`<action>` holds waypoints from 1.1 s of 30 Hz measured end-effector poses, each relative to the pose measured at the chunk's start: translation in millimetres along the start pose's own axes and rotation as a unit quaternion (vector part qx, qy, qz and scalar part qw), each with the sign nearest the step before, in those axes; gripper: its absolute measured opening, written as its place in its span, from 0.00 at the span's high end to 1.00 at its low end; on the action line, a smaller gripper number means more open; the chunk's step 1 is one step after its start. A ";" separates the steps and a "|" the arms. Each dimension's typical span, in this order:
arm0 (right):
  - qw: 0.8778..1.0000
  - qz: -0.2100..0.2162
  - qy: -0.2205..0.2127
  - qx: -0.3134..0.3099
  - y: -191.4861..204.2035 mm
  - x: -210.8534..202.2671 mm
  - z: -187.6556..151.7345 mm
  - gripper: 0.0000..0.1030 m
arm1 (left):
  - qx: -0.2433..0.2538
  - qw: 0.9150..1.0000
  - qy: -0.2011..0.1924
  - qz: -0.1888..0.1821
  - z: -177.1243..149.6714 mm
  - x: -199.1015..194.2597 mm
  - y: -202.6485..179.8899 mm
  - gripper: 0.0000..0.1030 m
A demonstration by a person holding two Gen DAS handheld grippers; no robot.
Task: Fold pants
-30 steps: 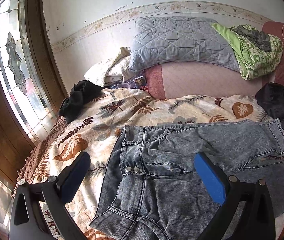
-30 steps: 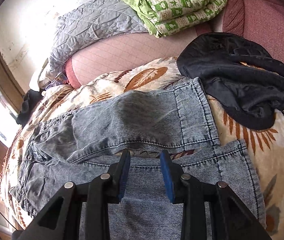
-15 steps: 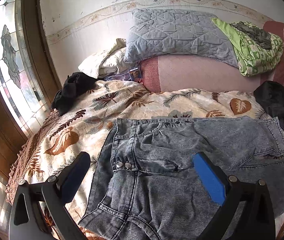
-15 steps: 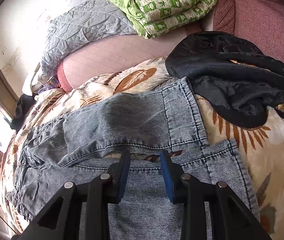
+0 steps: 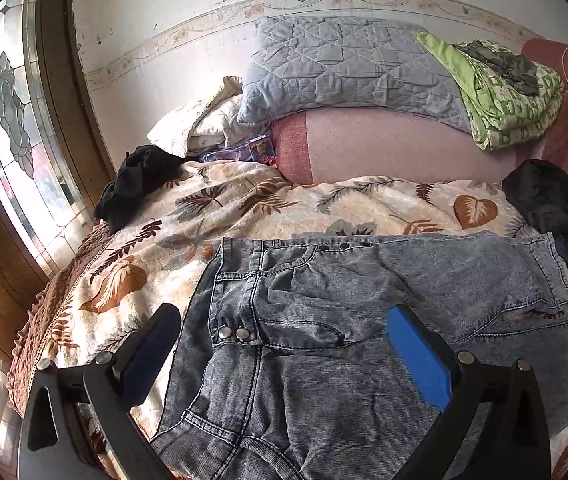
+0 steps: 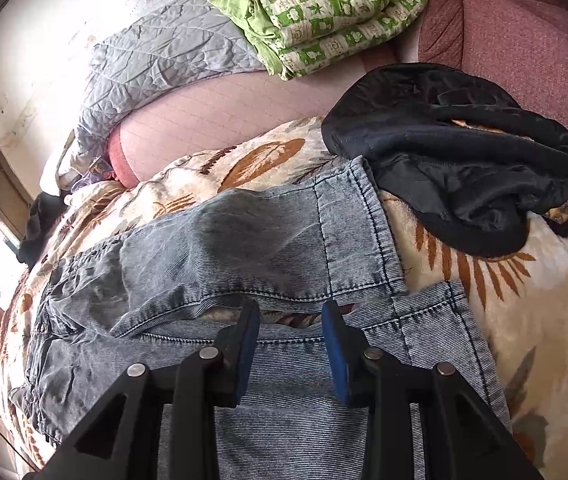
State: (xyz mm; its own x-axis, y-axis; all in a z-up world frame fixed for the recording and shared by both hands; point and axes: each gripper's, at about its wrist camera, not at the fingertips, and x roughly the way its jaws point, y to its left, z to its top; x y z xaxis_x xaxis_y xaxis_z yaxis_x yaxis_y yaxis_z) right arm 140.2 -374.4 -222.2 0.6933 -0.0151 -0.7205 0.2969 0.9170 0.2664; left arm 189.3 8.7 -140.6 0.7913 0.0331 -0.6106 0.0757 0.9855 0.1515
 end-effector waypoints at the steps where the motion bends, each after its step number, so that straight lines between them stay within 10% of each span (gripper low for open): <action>1: 1.000 0.000 0.000 0.000 -0.3 -0.3 0.1 0.65 | 0.000 1.000 0.000 -0.001 0.0 0.1 -0.2 0.00; 10: 1.000 0.000 -0.008 0.006 -1.9 -2.4 0.5 0.49 | 0.001 1.000 0.001 -0.001 1.3 2.7 -2.3 0.00; 33: 1.000 0.007 -0.002 0.002 -0.9 1.7 0.6 0.49 | -0.003 1.000 0.022 -0.006 -2.2 25.1 0.3 0.00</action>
State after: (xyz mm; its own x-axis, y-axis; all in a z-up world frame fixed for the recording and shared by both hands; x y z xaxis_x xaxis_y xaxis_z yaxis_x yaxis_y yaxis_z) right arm 141.5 -375.5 -223.4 0.7005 -0.0043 -0.7137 0.2904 0.9152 0.2795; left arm 207.8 10.1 -157.6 0.7634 0.0283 -0.6453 0.0819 0.9867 0.1401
